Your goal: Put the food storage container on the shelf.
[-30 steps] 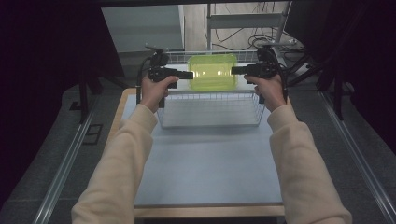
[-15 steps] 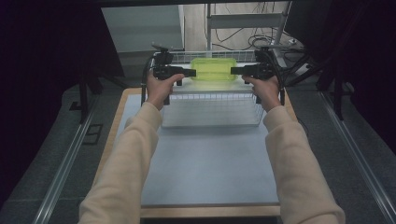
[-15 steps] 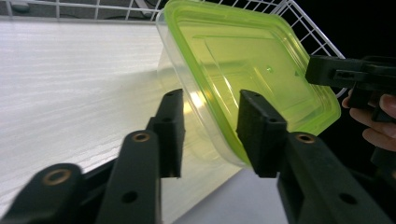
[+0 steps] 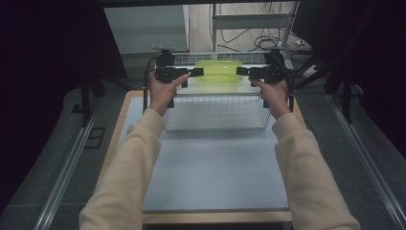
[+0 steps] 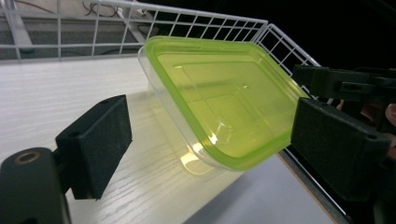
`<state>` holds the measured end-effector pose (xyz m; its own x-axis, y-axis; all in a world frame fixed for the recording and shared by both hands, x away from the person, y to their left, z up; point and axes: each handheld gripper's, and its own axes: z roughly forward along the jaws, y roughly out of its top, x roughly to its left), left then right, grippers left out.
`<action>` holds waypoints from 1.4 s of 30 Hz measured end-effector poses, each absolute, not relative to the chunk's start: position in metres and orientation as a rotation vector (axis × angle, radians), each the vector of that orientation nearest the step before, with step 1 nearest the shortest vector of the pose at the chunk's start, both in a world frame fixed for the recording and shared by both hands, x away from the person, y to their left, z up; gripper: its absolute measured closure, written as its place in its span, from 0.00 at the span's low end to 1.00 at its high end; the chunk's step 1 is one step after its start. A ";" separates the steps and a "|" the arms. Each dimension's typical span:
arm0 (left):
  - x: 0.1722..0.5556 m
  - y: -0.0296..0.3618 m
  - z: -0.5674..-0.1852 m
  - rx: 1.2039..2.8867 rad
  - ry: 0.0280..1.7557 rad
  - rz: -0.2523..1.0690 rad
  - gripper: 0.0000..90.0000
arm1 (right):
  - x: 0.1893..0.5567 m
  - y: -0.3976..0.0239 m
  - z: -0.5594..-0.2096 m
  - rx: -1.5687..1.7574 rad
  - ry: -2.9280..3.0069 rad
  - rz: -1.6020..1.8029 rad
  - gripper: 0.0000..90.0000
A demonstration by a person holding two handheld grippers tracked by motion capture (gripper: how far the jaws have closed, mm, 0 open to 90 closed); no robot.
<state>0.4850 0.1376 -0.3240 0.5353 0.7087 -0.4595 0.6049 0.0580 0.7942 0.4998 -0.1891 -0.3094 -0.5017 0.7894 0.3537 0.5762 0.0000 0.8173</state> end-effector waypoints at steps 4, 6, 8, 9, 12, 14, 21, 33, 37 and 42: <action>0.473 0.145 -0.323 1.645 1.113 0.094 0.15 | 0.490 -0.194 -0.303 1.370 2.061 1.528 0.36; 0.466 0.149 -0.323 1.657 1.091 0.090 0.15 | 0.484 -0.197 -0.301 1.351 2.073 1.537 0.35; 0.458 0.153 -0.323 1.642 1.079 0.081 0.16 | 0.477 -0.201 -0.299 1.316 2.092 1.542 0.34; 0.453 0.155 -0.322 1.650 1.065 0.079 0.16 | 0.473 -0.203 -0.299 1.297 2.100 1.546 0.34; 0.438 0.158 -0.321 1.666 1.037 0.092 0.17 | 0.460 -0.208 -0.300 1.249 2.139 1.558 0.33; 0.432 0.159 -0.321 1.654 1.036 0.081 0.17 | 0.450 -0.212 -0.303 1.211 2.148 1.559 0.33; 0.383 0.166 -0.335 1.657 0.948 0.076 0.18 | 0.406 -0.221 -0.320 1.079 2.199 1.568 0.31; 0.309 0.161 -0.402 1.677 0.901 0.033 0.18 | 0.325 -0.239 -0.389 0.997 2.249 1.542 0.29; 0.287 0.160 -0.431 1.724 0.912 0.029 0.18 | 0.304 -0.239 -0.425 0.988 2.307 1.504 0.28; 0.273 0.163 -0.455 1.755 0.951 0.030 0.18 | 0.292 -0.238 -0.451 0.979 2.335 1.431 0.27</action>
